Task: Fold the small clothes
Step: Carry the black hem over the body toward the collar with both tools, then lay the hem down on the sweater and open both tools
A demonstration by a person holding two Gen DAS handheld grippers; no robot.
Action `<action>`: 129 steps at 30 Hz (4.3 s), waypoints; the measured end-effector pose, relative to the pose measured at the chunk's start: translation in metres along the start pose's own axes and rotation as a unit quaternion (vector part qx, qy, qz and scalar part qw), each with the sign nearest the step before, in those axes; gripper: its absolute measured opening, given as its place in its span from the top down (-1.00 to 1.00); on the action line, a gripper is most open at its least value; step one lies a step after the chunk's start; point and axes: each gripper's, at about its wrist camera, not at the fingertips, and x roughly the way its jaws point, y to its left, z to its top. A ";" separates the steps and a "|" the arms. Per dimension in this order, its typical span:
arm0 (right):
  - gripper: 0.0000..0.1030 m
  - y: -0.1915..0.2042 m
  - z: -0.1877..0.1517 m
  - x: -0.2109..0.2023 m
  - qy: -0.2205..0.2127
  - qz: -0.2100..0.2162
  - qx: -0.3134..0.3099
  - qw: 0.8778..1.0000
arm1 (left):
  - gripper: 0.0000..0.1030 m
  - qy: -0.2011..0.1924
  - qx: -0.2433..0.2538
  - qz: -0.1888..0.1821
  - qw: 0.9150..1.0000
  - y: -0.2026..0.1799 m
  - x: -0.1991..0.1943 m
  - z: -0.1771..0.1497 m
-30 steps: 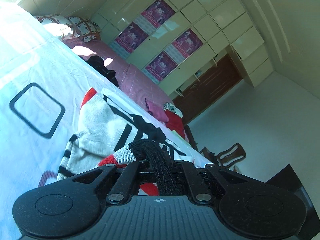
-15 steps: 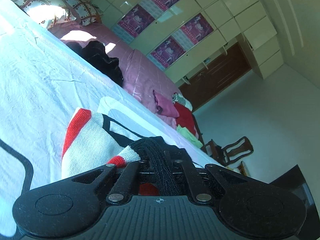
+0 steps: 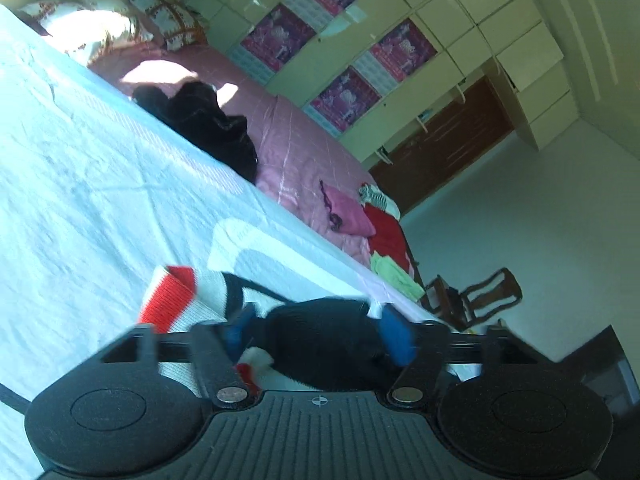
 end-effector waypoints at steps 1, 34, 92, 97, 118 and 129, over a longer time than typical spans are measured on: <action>-0.06 -0.003 -0.001 -0.004 -0.003 0.007 -0.008 1.000 | -0.66 -0.010 0.006 0.001 1.000 0.003 -0.007 0.003; 0.58 0.056 -0.018 0.035 0.040 0.005 -0.291 0.956 | 0.74 0.139 0.188 0.031 0.972 -0.021 0.048 0.015; 0.82 0.096 -0.061 0.023 0.080 -0.054 -0.300 0.949 | 0.94 0.105 0.301 0.066 0.946 -0.086 0.003 -0.065; 0.82 0.051 -0.047 -0.008 0.080 -0.082 -0.264 0.958 | 0.93 0.082 0.256 0.096 0.958 -0.065 -0.028 -0.052; 0.53 0.079 -0.123 -0.072 0.070 -0.072 -0.279 0.955 | 0.13 0.080 0.280 0.074 0.954 -0.103 -0.086 -0.149; 0.46 0.057 -0.112 -0.092 0.063 -0.082 -0.237 0.966 | 0.13 0.046 0.199 0.131 0.970 -0.076 -0.098 -0.123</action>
